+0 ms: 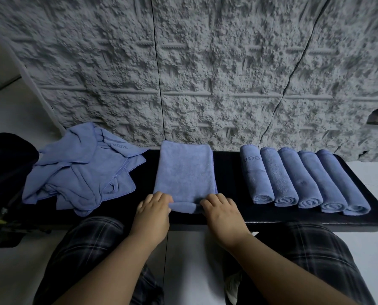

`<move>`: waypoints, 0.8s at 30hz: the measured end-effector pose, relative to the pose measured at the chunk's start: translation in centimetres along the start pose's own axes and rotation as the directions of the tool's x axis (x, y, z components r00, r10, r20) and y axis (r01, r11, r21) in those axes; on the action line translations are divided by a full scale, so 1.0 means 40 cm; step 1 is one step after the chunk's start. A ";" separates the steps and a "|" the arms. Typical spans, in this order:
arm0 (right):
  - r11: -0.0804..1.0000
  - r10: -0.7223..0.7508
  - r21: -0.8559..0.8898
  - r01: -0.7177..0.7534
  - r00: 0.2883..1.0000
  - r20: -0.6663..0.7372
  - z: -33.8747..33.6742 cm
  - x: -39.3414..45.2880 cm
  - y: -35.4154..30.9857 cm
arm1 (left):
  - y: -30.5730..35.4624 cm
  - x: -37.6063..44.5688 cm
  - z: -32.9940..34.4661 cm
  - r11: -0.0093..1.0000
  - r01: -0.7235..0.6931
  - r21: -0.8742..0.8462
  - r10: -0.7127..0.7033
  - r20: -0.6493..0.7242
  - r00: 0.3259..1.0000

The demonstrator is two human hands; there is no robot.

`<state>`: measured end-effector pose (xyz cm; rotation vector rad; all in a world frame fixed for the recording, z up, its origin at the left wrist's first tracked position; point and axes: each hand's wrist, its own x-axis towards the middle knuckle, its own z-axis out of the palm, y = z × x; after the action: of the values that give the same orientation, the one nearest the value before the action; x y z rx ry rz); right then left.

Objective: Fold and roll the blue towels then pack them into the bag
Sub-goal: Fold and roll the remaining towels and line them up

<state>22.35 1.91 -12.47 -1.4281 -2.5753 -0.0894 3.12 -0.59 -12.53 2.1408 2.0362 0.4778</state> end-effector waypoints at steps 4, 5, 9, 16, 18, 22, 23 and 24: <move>0.992 0.066 0.105 -0.074 0.994 0.085 -0.014 0.006 0.012 | -0.003 0.012 -0.001 0.999 0.018 -0.041 -0.018 -0.010 1.000; 0.991 0.061 0.115 -0.075 0.990 0.128 -0.024 0.007 0.013 | -0.001 0.013 -0.002 0.999 0.033 -0.038 -0.033 0.000 0.999; 0.969 0.125 0.174 -0.175 0.956 0.265 -0.040 0.012 0.038 | 0.010 0.014 -0.002 0.996 0.086 -0.010 -0.085 0.095 0.992; 0.866 0.284 0.303 -0.399 0.889 0.358 -0.040 0.005 0.029 | 0.029 0.006 -0.015 0.984 0.176 0.007 -0.176 0.080 0.981; 0.840 0.333 0.316 -0.441 0.879 0.341 -0.040 0.003 0.018 | 0.032 0.005 -0.022 0.972 0.237 -0.006 -0.236 0.038 0.971; 0.874 0.393 0.215 -0.437 0.893 0.217 -0.025 -0.007 0.004 | 0.027 0.007 -0.017 0.985 0.174 0.001 -0.174 -0.080 0.982; 0.904 0.378 0.165 -0.395 0.917 0.124 -0.021 -0.007 0.001 | 0.027 0.008 -0.014 0.992 0.124 0.011 -0.122 -0.113 0.986; 0.932 0.341 0.122 -0.342 0.940 0.032 -0.014 -0.009 0.000 | 0.029 0.009 -0.015 0.995 0.082 0.051 -0.075 -0.124 0.990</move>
<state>22.62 1.53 -11.97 -1.8018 -2.2513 0.1300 4.02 -0.39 -11.55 2.1015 2.2144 0.5595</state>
